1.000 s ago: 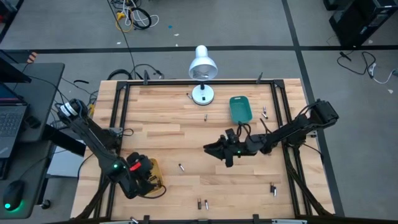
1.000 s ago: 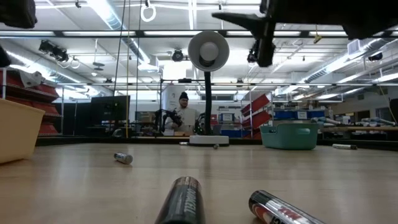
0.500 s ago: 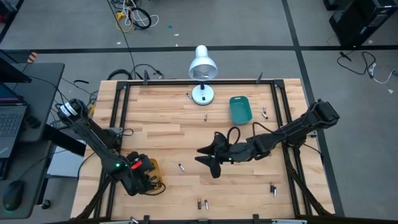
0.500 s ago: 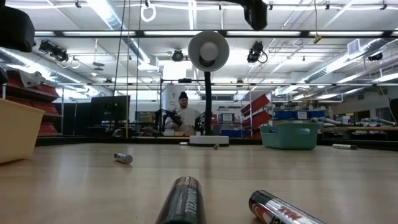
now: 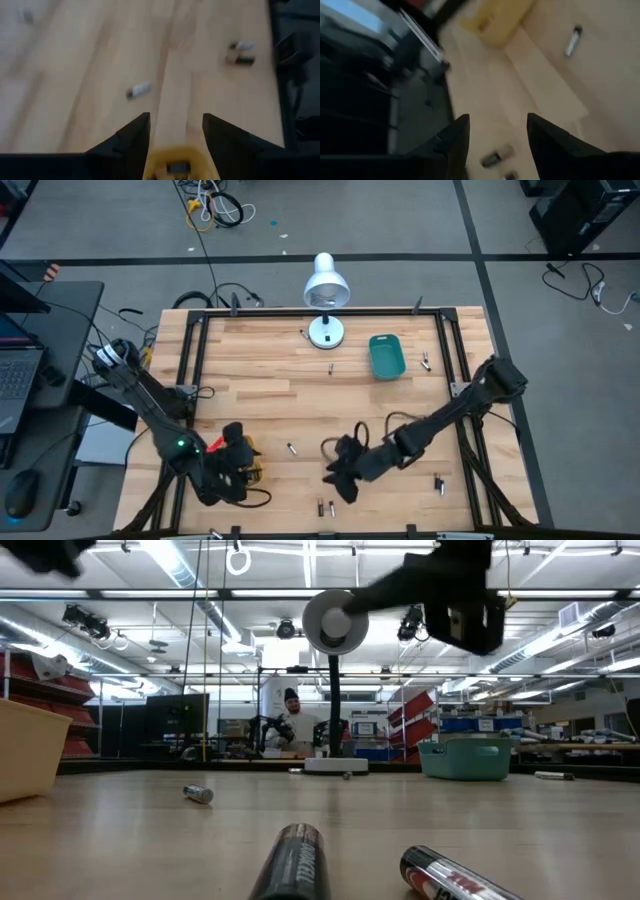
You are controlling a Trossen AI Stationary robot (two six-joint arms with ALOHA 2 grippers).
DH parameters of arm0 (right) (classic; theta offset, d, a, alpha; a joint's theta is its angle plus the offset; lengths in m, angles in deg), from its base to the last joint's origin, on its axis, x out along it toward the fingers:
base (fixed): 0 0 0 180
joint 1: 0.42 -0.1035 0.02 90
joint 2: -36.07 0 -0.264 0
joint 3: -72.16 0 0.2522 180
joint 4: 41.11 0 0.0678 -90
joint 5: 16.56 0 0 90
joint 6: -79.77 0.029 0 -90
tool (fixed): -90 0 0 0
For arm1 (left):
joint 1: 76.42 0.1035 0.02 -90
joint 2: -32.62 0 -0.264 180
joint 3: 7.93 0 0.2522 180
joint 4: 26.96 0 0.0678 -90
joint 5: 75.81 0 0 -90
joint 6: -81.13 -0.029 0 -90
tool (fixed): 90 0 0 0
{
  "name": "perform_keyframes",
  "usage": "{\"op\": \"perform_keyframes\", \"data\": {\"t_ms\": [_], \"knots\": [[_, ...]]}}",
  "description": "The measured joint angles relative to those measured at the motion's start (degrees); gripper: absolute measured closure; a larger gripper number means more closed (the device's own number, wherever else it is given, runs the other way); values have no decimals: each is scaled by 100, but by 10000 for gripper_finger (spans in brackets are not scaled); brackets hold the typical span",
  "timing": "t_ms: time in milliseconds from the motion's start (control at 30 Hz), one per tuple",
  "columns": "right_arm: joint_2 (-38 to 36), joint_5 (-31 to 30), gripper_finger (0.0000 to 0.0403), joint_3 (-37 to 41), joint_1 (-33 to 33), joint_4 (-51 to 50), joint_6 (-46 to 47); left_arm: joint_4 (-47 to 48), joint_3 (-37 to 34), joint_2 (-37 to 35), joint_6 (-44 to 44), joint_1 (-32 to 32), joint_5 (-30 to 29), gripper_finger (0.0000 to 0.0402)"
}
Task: Sort batteries
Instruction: Put the bottom left golden battery into the yellow bin
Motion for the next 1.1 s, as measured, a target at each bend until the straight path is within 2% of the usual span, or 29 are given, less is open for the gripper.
{"op": "perform_keyframes", "data": {"t_ms": [67,200,300,433,500,567,633,700,833,1000,1100], "knots": [[229,-22,220,-346,-61,-682,215,-130,224,0,-600,21,-167,203],[560,-80,228,-1103,-105,-1998,485,-967,402,0,-1787,129,-303,202],[583,-322,234,-1620,-120,-2618,512,-1389,320,2,-2311,214,-509,202],[427,-425,239,-2085,-211,-3531,592,-1438,223,15,-2762,434,-545,202],[325,-274,240,-2221,-239,-3857,979,-1485,223,13,-2698,623,-514,202],[240,121,240,-2259,-242,-3923,1711,-1520,223,13,-2353,862,-404,203],[253,550,240,-2261,-274,-3644,2551,-1500,223,13,-1891,1099,-379,204],[377,601,241,-2261,-354,-3125,3138,-1467,223,13,-1555,1284,-383,204],[761,486,241,-2263,-536,-2230,3554,-1453,223,13,-1352,1408,-359,204],[1288,489,241,-2530,-590,-2505,4197,-1295,223,13,-1113,1348,142,205],[1661,599,241,-2875,-585,-2537,4220,-729,225,13,-791,1251,408,205]]}}
